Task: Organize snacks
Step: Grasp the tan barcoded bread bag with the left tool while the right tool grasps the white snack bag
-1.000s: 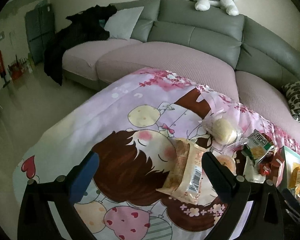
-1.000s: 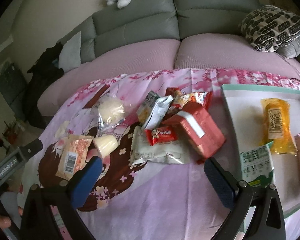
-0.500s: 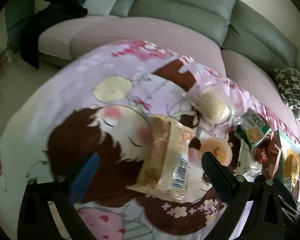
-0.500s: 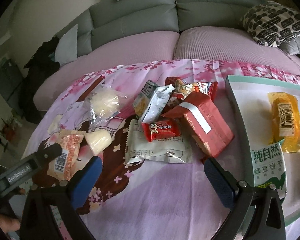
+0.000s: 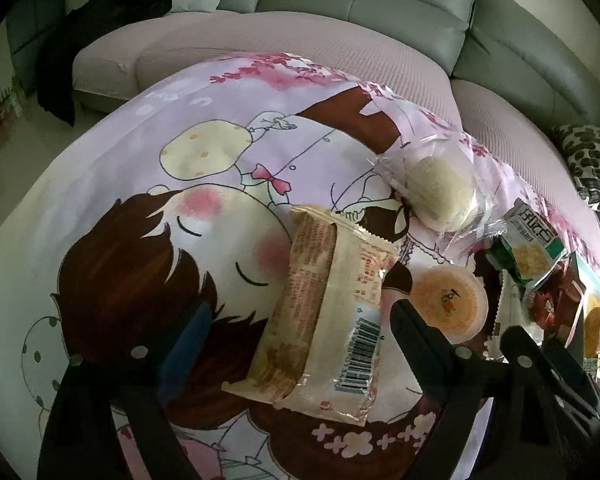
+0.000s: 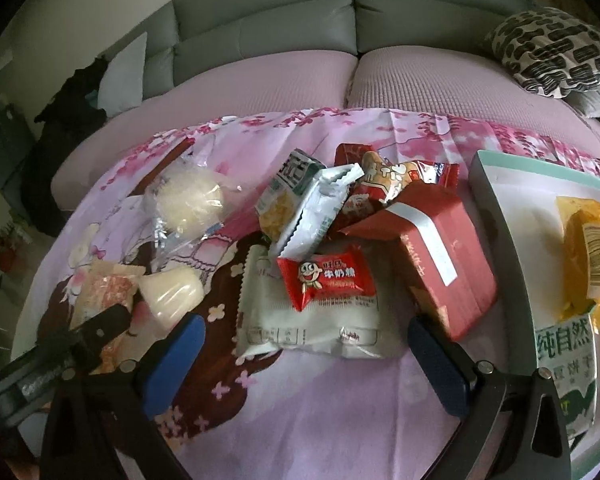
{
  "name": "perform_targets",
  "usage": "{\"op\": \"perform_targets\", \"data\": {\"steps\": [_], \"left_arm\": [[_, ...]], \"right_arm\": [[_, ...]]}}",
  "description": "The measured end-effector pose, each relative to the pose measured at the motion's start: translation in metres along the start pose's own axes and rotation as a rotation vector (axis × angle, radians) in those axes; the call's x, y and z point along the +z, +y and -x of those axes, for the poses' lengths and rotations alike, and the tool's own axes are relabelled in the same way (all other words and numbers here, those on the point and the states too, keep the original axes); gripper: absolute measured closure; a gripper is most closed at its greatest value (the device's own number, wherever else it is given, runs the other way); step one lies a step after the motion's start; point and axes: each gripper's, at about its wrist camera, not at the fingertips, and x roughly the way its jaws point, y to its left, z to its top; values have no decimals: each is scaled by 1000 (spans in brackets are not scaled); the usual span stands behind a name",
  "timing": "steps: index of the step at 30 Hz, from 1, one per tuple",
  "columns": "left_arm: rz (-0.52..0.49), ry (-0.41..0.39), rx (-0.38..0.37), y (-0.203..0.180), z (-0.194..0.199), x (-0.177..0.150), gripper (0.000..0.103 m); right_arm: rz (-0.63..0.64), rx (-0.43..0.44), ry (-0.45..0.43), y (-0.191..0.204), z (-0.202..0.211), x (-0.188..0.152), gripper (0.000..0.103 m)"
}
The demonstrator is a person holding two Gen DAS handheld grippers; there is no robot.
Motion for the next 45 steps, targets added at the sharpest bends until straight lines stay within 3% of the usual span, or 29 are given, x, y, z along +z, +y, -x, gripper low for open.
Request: {"op": "perform_targets", "data": {"steps": [6,9,11,13,17,19,33,38,45], "left_arm": [[-3,2,10,-4,-2,1,13],[-9,1,32,-5,-2,1,30],[-11,1,29,-5,-2,1,33],[-10,-2,16,-6,-1,1,51],[-16,-2,2,-9,2,0,60],[-18,-4,2,-10,3,0,62],[-25,-37,-10,-13,20,2,64],[-34,-46,-14,-17,25,3,64],[-45,-44,-13,-21,25,2,64]], "right_arm": [[-1,-35,8,-1,-6,0,10],[5,-55,8,-1,-6,-1,18],[3,-50,11,-2,-4,-1,23],[3,-50,10,-3,-2,-1,29],[-9,-27,15,-8,2,-2,37],[-17,-15,17,-11,5,-4,48],[-14,39,17,-14,25,-13,52],[-13,65,19,-15,31,-16,64],[-69,109,7,-27,29,-14,64]]}}
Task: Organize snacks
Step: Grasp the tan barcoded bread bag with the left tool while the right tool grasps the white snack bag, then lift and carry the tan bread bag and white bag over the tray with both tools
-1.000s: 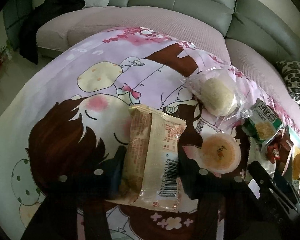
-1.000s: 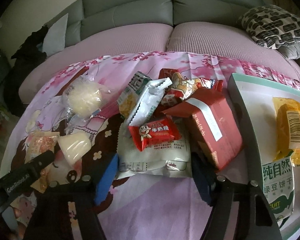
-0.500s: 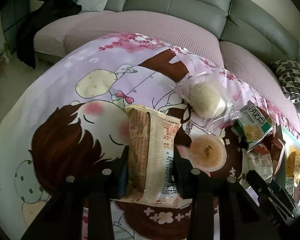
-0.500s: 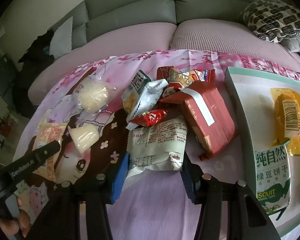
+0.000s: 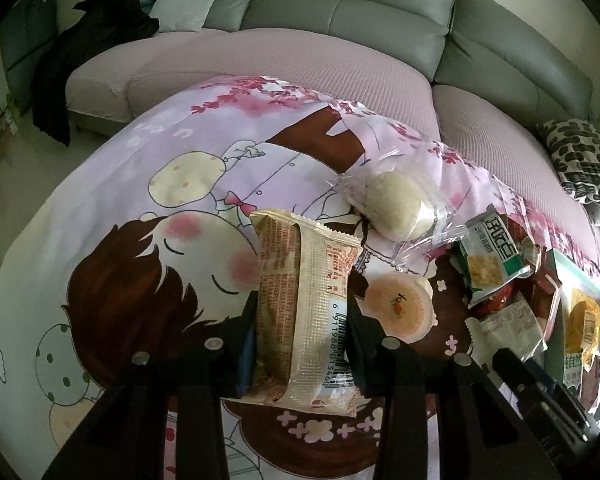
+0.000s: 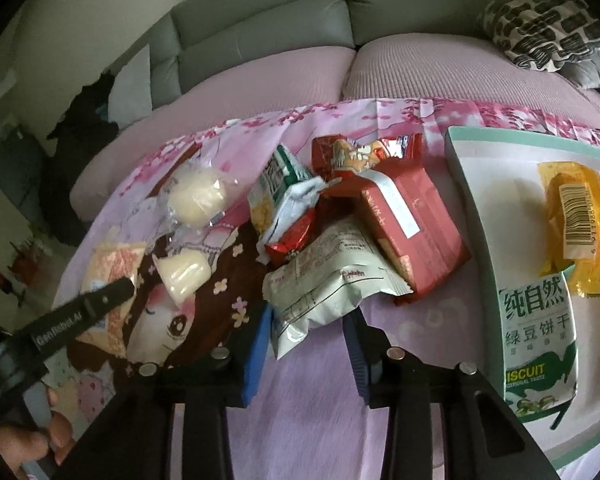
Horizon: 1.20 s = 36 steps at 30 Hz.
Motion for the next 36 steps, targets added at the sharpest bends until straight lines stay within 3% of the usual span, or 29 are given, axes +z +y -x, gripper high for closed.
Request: {"op": "perform_targets", "data": {"steps": [4,7,12,19,28,36], "left_arm": [[2,4,4,1,-2,0,64],[3,6,5,2,-3,0,64],[7,10,4,2,-4,-1,64],[5,12,3,1,-5,0,64],[21,-18,10,5,5,3,64],[-2,-63,11,-5,22,7,64]], "right_arm": [[-26,21,-10,-4,-1,4,61],[-51,28,-8,-8,-4,6,47],[-109,40,-11,-17,-6,7,47],[-171,83,-14,-26,-5,6,72],[-174,114,-40,-23,9,9,82],[-185,148,-72,-25,28,12,84]]}}
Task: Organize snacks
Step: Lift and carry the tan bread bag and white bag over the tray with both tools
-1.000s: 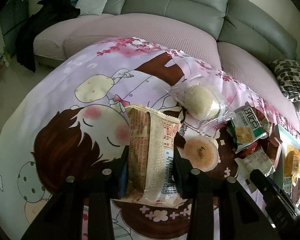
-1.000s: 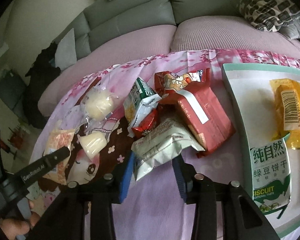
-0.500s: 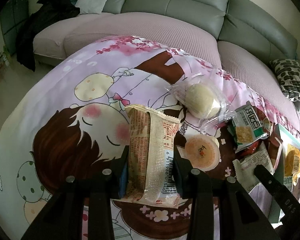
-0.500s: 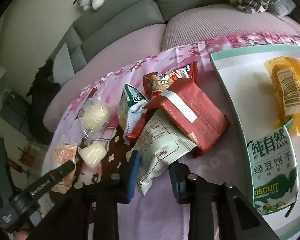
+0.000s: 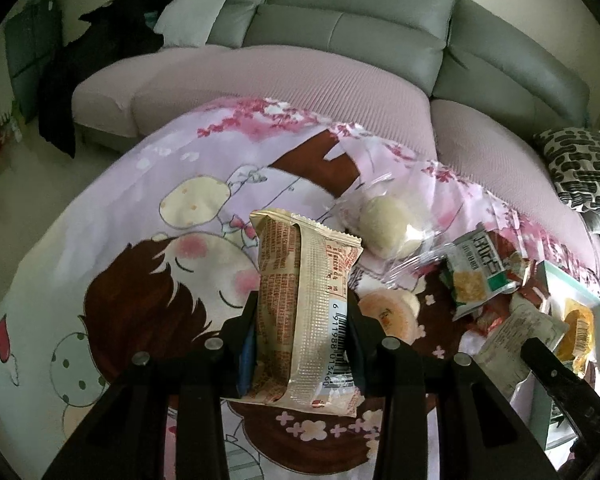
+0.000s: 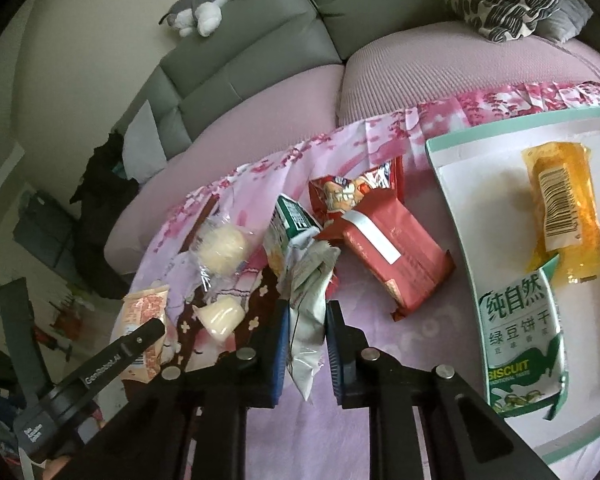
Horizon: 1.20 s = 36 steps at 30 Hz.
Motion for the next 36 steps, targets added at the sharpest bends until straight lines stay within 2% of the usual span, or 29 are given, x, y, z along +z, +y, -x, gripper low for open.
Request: {"op": "perform_targets", "data": {"steps": [15,27,31,36], "left_arm": [[-58,-61,4,-27,25,4,64],[-74,-70,5,-35,29,4,64],[-77,-79,-4,-38,32,4,64],[-99,-100,-41,-49,41,6,64]], "right_arm": [[-35,31,-70,-12,35,11,84],[-47,25,-70,-20,40,11,84],[-44,32,-74,-19,43,11,84],[-45,38,-122,-22,61,18,84]]}}
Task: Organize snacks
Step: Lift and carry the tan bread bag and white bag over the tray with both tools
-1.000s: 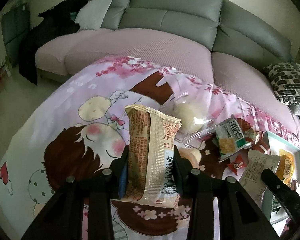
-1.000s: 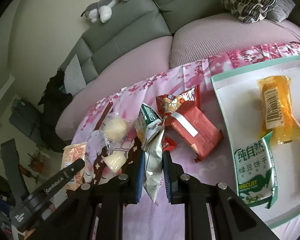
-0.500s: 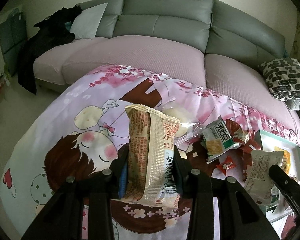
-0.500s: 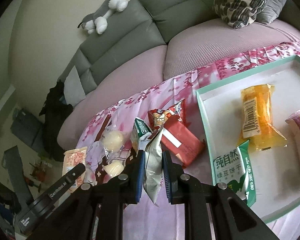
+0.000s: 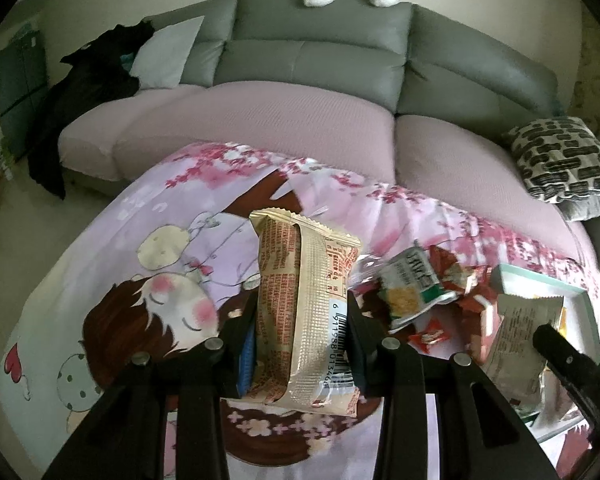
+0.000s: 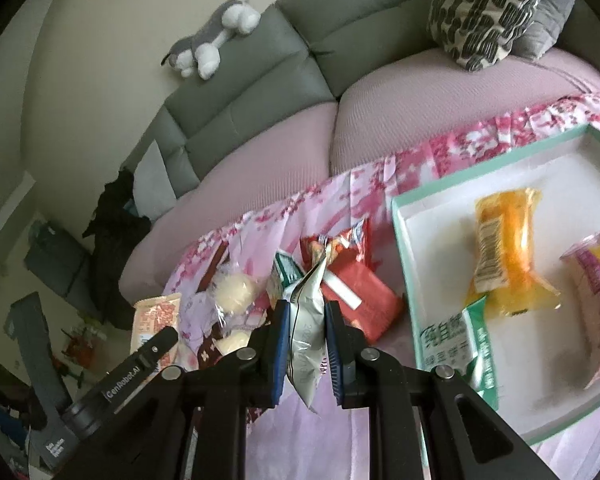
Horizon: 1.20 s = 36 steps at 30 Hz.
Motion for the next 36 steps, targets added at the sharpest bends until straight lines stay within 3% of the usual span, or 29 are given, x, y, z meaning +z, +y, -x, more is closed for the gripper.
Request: {"op": "perform_targets", "data": {"steps": [11,27,36], "left_arm": [[-81,-47,-108,-53,16,6,64],[-293,-88,-292,-170,42,-15,64],[-421,-57,-360,-229,46,-41,64]], "right_arm": [[-76,-66,-146,-44,56,29,84],[-270,-232,-322,-150,142,43,84],[-340,-265,-337,-189,153,45,84]]}}
